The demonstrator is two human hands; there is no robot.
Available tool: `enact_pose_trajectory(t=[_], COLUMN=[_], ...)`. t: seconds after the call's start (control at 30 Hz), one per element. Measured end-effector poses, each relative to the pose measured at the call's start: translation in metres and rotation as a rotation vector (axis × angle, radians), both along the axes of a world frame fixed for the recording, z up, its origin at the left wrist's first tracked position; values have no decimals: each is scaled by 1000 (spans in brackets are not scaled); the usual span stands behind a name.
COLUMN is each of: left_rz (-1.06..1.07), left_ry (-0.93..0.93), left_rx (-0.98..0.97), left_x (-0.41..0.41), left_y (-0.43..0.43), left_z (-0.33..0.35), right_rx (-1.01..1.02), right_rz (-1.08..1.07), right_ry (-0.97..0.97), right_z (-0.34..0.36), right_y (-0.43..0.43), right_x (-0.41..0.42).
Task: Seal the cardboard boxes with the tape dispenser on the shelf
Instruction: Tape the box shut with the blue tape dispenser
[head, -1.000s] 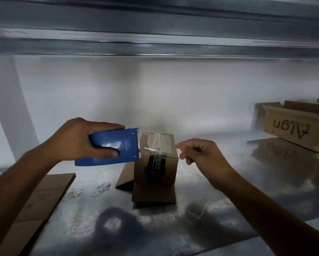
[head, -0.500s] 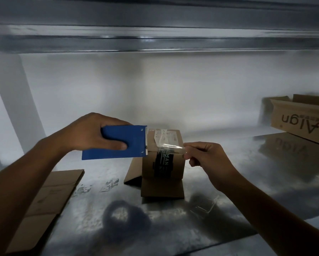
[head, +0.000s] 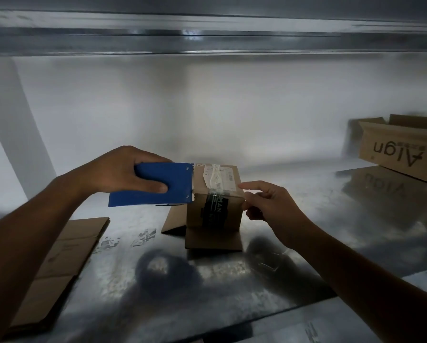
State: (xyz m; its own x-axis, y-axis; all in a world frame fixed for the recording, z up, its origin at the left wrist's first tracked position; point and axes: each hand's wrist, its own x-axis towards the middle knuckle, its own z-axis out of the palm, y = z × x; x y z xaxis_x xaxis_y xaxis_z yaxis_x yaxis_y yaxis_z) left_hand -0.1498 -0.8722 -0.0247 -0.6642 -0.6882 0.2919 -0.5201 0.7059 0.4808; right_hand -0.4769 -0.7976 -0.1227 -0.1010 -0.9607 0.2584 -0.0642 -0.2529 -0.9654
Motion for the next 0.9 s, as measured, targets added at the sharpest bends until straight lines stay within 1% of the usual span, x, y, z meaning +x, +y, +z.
enact_pose_trajectory(t=[0.07, 0.1, 0.27, 0.4, 0.47, 0.57, 0.73, 0.8, 0.83, 0.9], left_rz=[-7, -9, -21, -20, -18, -21, -16, -16, -16, -22], left_ry=[9, 13, 13, 5, 1, 6, 0, -1, 3, 18], left_rx=[9, 15, 34, 35, 40, 44, 54, 56, 58, 61], left_x=[1, 1, 0, -1, -1, 0, 3, 4, 4, 3], left_y=[-1, -2, -5, -7, -7, -8, -9, -9, -9, -8], left_z=[-1, -2, -4, -2, -3, -4, -6, -8, -8, -9], right_rx=[-6, -28, -179, -216, -244, -346, -532, -588, -611, -640], right_rz=[18, 12, -56, -23, -45, -123, -102, -73, -52, -5], right_ry=[60, 120, 515, 710, 845, 1093, 1372, 1432, 1407, 1228], right_z=[-1, -2, -2, -2, -6, -12, -11, -6, -3, 7], right_y=[-2, -3, -10, -15, -17, -21, -33, -38, -41, -45], right_x=[-2, -3, -10, -14, -16, -22, -34, -41, -42, -36])
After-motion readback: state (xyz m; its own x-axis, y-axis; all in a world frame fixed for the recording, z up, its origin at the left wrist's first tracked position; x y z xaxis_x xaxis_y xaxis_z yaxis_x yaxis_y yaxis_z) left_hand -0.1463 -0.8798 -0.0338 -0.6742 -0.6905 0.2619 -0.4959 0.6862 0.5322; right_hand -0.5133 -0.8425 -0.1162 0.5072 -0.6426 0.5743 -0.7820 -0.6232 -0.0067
